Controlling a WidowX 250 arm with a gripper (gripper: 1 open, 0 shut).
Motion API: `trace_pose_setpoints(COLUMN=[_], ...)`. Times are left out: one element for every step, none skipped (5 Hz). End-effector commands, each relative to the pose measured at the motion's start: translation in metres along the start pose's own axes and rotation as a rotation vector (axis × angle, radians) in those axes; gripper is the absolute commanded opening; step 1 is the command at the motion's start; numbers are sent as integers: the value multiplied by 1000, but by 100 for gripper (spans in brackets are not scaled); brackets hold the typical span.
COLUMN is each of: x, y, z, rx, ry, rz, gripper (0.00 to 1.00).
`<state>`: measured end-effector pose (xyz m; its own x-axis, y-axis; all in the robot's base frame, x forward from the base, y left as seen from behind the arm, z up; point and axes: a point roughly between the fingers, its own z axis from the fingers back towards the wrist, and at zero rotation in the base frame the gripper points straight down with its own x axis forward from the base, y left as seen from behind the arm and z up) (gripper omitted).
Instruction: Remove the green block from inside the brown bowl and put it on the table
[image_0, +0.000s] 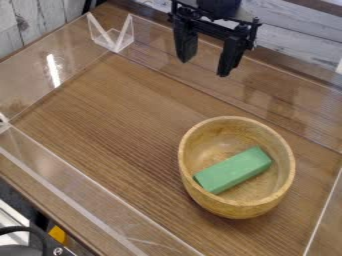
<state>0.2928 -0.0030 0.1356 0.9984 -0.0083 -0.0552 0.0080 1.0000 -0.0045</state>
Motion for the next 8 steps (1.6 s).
trace_pose_setpoints(x=[-4, -14, -24, -33, -40, -44, -47, -38], y=[-15, -36, -53, -64, -75, -84, -90, -93], z=[-3, -21, -25, -26, -26, -26, -29, -35], rx=[-2, -20, -16, -13, -20, -23, -28, -36], ry=[17, 30, 28, 21, 11, 0, -13, -24], rz=[-29, -26, -155, -272, -287, -303, -321, -286], gripper=[100, 100, 100, 100, 100, 100, 100, 100])
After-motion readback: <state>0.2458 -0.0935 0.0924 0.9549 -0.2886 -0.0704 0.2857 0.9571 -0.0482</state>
